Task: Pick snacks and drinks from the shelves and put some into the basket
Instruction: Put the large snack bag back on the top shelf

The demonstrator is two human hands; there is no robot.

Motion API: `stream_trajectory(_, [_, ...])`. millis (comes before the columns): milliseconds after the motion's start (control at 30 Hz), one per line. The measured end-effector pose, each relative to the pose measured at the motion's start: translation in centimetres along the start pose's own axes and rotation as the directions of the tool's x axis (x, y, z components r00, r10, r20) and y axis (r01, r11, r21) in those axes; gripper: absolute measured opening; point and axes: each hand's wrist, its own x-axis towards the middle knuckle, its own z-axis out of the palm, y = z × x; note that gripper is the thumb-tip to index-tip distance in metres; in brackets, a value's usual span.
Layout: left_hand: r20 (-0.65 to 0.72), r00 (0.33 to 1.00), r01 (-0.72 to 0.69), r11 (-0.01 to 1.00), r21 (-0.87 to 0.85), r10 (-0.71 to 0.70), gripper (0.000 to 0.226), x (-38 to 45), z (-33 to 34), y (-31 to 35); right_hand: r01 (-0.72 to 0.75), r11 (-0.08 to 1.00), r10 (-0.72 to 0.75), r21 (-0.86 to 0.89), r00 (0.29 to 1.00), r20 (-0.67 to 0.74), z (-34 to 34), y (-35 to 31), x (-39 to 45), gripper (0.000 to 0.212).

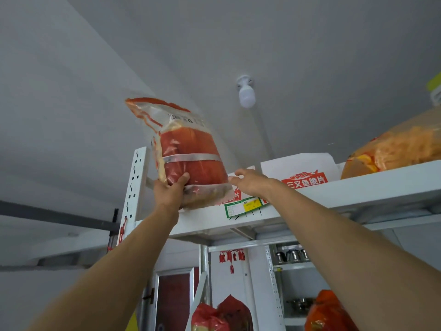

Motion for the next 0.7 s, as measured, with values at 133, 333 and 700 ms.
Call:
stream_trajectory(133, [0.083,0.988,-0.121,0.987,-0.110,0.130,0.043,-1.9,-1.5,3.4,0.012,0.999,-0.006,0.051,0.994,-0.106,-0.1,-0.1,-0.7,0.065])
stream_trajectory(333, [0.232,0.960,-0.120,0.980,-0.160,0.156,0.045,-5.9,-4.8,8.3,0.108,0.801,-0.003,0.588,0.984,-0.177,-1.4,-0.9,-1.8,0.091])
stream_trajectory(700, [0.367,0.930,0.084,0.987,-0.139,-0.028,0.040,-15.4,-9.7,9.2,-0.026,0.684,-0.256,0.729,0.927,0.273,-5.5,0.6,-8.9,0.045])
